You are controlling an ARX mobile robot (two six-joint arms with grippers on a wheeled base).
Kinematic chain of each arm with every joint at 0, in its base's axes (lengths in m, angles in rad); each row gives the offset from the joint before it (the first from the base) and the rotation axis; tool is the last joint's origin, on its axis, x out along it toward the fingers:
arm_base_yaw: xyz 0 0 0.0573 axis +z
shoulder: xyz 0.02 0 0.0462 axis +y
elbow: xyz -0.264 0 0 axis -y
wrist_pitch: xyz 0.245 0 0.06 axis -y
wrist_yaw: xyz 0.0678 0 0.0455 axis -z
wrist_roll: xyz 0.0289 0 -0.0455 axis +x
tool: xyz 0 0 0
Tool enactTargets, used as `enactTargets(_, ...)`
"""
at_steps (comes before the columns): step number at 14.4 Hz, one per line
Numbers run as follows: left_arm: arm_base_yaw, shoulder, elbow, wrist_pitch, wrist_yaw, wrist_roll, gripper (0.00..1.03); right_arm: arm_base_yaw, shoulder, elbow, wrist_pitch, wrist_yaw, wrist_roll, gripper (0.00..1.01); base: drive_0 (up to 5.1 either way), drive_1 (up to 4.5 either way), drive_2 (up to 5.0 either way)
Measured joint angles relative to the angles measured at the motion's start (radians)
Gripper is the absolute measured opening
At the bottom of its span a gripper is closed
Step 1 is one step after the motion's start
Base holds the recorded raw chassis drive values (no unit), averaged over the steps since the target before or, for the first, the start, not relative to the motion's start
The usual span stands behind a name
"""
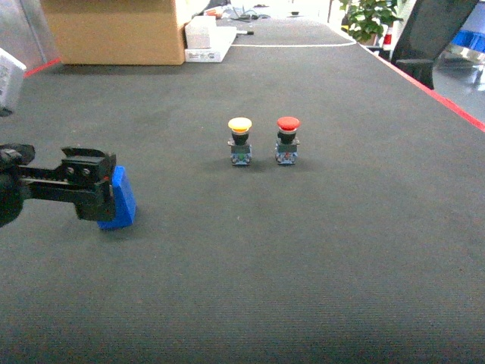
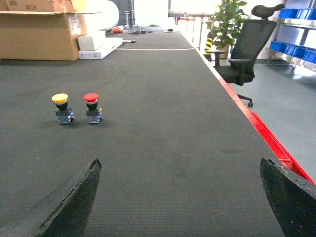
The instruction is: Pick blue part to blue bin on bottom shelf
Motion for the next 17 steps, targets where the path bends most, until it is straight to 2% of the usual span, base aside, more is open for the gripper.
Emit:
enactTargets(2,0.002,0.118,0.081,0.004,-0.016,-0.008,0.98,0.000,0.000,0.000,0.000,0.000,0.000,0.98,0.0,0.00,0.0)
enactTargets(8,0.019,0.319,0.228,0.004,-0.032,-0.115,0.98,0.000,0.000,0.000,0.000,0.000,0.000,0.98,0.0,0.00,0.0)
enactTargets(13,0.017,0.423,0.337,-0.027,-0.053,-0.140,0.98,0.000,0.000,0.000,0.000,0.000,0.000,0.98,0.0,0.00,0.0)
enactTargets(15,0.022,0.451,0.371,-0.042,-0.084,-0.132,0.98,0.000,0.000,0.000,0.000,0.000,0.000,0.98,0.0,0.00,0.0)
enactTargets(17,0.029,0.458,0.388,-0.077,-0.087,-0.133,0.98,0.000,0.000,0.000,0.000,0.000,0.000,0.98,0.0,0.00,0.0)
